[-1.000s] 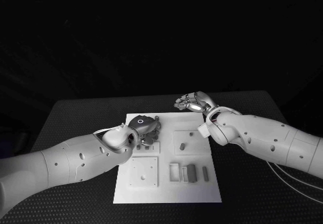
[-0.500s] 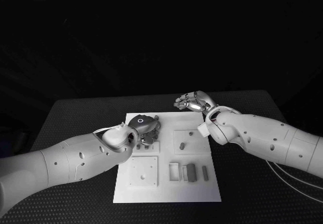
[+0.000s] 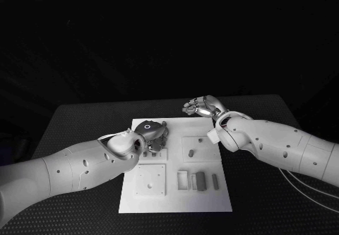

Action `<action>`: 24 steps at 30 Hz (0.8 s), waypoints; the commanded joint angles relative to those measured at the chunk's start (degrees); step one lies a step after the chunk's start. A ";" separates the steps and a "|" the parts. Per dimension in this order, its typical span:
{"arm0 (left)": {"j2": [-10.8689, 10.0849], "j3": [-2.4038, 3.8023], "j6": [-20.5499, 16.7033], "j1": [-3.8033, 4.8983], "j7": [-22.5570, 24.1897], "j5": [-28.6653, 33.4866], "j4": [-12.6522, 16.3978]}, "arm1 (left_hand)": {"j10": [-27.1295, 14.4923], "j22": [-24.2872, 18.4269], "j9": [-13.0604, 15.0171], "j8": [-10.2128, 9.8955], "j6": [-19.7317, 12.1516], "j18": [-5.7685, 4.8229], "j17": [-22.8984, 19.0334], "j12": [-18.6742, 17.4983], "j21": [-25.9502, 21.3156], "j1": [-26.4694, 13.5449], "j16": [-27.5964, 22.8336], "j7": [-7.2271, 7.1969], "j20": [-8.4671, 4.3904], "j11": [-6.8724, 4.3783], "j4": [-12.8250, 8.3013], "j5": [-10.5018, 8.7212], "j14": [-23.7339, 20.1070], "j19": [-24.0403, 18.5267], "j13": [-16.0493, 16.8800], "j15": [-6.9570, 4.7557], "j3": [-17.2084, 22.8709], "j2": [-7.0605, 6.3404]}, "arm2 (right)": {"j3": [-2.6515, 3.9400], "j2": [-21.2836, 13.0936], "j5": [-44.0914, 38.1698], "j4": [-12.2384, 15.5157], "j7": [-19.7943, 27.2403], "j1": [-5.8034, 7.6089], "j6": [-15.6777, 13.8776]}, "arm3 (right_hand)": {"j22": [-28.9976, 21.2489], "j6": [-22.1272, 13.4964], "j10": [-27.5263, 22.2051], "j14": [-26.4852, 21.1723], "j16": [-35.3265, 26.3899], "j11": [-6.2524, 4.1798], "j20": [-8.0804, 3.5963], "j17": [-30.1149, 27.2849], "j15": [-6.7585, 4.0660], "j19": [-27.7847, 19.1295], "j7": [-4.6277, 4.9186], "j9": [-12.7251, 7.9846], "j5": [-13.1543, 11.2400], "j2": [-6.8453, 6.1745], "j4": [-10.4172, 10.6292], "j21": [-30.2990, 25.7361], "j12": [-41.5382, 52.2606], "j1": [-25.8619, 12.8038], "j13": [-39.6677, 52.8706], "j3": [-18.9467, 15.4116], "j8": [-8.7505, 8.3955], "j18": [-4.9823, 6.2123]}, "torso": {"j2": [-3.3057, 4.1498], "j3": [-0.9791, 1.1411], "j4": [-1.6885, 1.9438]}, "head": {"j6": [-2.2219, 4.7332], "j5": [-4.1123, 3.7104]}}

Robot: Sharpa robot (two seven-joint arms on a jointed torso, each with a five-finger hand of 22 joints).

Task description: Assemble the parts on the task board

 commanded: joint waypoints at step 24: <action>0.92 -0.45 2.90 -0.66 2.80 3.08 0.71 | 0.00 0.62 -0.35 -0.59 -0.57 2.86 0.34 -0.40 0.12 -1.41 0.45 0.47 -0.45 0.24 0.91 -0.06 0.11 0.91 0.21 -0.21 -0.43 -0.34 | 0.02 0.27 -0.03 -0.18 1.10 -0.01 0.44 | 0.13 -0.15 0.64 0.22 -0.62 -0.11 0.10 -0.26 0.04 0.47 0.46 -0.31 -0.23 0.13 0.02 -0.54 -0.58 0.46 -0.41 -0.51 0.25 -0.65 | 0.01 0.07 0.02 | -0.02 -0.04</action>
